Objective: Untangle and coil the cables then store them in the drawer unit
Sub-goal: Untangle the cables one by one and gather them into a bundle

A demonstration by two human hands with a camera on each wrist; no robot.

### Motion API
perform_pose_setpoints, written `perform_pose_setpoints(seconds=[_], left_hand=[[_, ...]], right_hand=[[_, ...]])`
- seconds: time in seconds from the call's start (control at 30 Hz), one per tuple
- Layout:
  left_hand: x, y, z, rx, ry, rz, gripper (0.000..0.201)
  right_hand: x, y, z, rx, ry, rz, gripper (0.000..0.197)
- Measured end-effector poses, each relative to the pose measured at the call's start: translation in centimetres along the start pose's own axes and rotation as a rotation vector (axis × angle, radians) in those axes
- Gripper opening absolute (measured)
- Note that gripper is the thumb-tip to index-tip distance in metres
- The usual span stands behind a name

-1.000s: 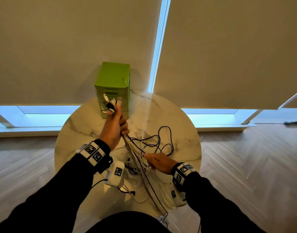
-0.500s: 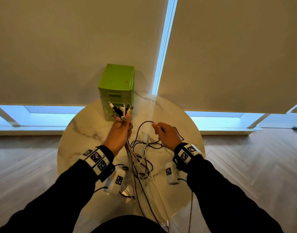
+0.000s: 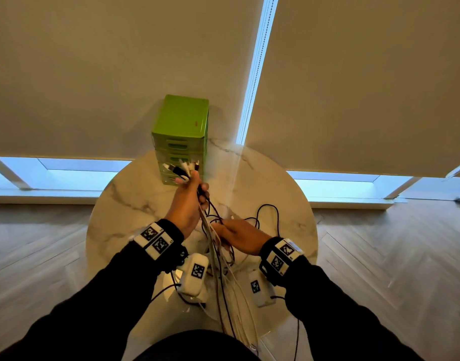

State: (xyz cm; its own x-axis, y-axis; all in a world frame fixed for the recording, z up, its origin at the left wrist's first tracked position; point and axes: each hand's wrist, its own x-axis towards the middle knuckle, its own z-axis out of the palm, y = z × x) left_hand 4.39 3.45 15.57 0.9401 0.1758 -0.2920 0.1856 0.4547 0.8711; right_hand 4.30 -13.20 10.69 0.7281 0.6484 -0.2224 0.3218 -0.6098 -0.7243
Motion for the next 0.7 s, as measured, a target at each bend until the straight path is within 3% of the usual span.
perform_pose_setpoints(seconds=[0.07, 0.23, 0.43, 0.57, 0.7], left_hand=[[0.9, 1.1, -0.6, -0.069, 0.028, 0.036, 0.028], [1.4, 2.3, -2.6, -0.068, 0.071, 0.123, 0.029], [1.0, 2.9, -2.7, -0.077, 0.063, 0.199, 0.037], [-0.3, 2.3, -2.3, 0.192, 0.040, 0.283, 0.041], [-1.8, 1.1, -1.5, 0.564, -0.018, 0.285, 0.047]], right_hand=[[-0.9, 2.7, 0.9, -0.070, -0.122, 0.074, 0.055], [-2.4, 7.2, -0.1, 0.012, 0.027, 0.086, 0.040], [-0.9, 8.7, -3.1, -0.354, -0.001, 0.226, 0.046], [1.7, 6.0, -5.0, -0.403, 0.133, 0.299, 0.052], [4.2, 1.1, -5.7, -0.208, 0.325, 0.130, 0.048]])
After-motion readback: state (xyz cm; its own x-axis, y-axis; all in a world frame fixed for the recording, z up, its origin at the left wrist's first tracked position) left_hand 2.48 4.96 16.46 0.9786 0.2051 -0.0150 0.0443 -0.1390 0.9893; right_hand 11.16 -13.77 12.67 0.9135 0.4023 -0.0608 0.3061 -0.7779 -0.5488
